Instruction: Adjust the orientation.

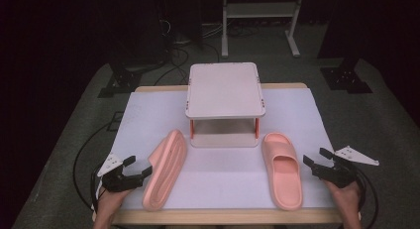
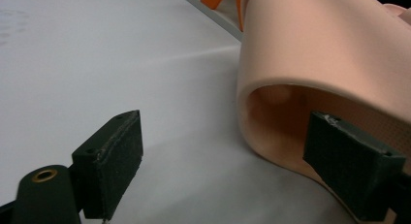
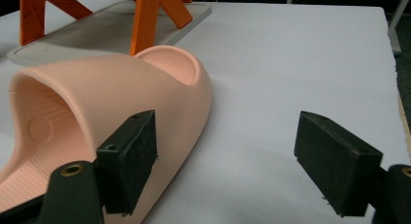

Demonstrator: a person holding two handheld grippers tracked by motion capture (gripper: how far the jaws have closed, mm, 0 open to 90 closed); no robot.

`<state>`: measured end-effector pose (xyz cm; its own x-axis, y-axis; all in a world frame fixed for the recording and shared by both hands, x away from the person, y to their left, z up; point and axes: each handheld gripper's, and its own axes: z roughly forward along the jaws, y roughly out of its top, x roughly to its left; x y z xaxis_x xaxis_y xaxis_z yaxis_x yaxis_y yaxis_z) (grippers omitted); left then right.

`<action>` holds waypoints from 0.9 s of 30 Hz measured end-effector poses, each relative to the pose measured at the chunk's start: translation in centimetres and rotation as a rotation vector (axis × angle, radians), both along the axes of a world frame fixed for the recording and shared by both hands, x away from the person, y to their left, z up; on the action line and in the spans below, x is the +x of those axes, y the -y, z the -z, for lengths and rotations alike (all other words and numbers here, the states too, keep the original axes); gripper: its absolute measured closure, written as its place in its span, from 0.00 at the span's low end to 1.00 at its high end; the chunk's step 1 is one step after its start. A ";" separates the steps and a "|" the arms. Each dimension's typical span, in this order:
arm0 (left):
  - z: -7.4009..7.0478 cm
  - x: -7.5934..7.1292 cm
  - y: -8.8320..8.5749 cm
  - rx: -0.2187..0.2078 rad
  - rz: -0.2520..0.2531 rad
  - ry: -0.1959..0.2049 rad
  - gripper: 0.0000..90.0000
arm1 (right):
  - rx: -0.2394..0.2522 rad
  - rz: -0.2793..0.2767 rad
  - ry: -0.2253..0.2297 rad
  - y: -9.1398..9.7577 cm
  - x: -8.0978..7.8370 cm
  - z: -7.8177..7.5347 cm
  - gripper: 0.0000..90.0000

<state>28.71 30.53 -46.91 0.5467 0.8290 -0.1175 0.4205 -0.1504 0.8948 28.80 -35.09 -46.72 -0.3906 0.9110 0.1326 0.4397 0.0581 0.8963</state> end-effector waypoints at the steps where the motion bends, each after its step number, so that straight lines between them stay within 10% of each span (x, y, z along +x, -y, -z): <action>1: 0.0 0.1 0.1 0.003 0.013 -0.010 0.17 | 0.000 0.000 0.000 0.0 0.0 0.0 0.25; 27: -0.1 1.8 2.4 0.013 0.019 -0.077 0.50 | -0.014 0.002 0.006 -0.1 0.0 -0.1 0.25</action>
